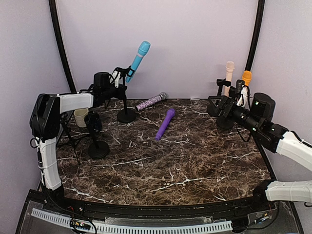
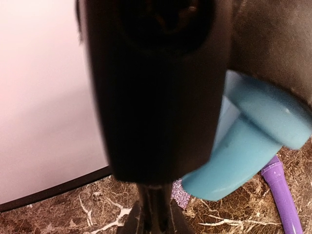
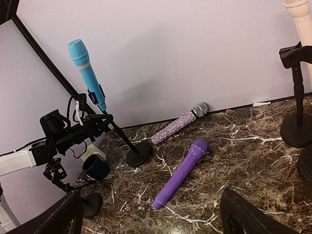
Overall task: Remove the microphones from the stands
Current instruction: Pick up the microphone stand with the microphone from the corner of the board, then place the microphone stand with the microphone at the center of the board.
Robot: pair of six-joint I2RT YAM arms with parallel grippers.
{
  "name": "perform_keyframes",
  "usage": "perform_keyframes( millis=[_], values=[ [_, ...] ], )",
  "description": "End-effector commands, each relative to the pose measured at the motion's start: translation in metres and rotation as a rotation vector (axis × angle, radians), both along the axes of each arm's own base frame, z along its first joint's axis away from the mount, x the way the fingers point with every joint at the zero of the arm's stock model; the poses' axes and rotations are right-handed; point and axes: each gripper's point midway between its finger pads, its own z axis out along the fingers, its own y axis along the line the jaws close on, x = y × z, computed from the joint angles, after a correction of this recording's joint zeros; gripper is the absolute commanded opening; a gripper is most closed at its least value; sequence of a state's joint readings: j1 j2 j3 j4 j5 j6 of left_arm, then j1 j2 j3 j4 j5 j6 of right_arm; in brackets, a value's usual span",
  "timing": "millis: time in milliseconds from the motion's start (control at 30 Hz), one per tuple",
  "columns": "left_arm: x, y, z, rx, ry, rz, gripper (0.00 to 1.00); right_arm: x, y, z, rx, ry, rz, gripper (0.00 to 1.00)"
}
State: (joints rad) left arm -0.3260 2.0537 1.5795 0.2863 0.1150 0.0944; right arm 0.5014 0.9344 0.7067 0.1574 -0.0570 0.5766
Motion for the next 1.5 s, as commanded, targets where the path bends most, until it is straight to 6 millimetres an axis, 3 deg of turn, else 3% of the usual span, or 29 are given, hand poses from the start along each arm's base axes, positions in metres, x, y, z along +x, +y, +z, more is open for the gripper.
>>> perform_keyframes(
  millis=[0, 300, 633, 767, 1067, 1467],
  values=[
    [-0.031, -0.011, 0.110, -0.032, -0.240, -0.005, 0.00, -0.001, -0.005, 0.024, 0.024, -0.066, -0.020, 0.99],
    [-0.091, -0.042, 0.157, -0.053, -0.284, 0.028, 0.00, -0.005, -0.008, 0.024, 0.011, -0.060, -0.020, 0.98],
    [-0.166, -0.075, 0.180, -0.122, -0.253, 0.027, 0.00, -0.013, -0.009, 0.025, 0.024, -0.064, -0.008, 0.99],
    [-0.198, -0.083, 0.175, -0.163, -0.206, 0.065, 0.00, -0.014, -0.011, 0.022, 0.028, -0.059, -0.012, 0.99],
    [-0.255, -0.096, 0.137, -0.213, -0.102, 0.125, 0.00, -0.019, -0.014, 0.012, 0.036, -0.022, -0.016, 0.99],
    [-0.295, -0.098, 0.111, -0.235, -0.068, 0.261, 0.00, -0.023, -0.018, 0.005, 0.069, 0.007, -0.029, 0.98]
  ],
)
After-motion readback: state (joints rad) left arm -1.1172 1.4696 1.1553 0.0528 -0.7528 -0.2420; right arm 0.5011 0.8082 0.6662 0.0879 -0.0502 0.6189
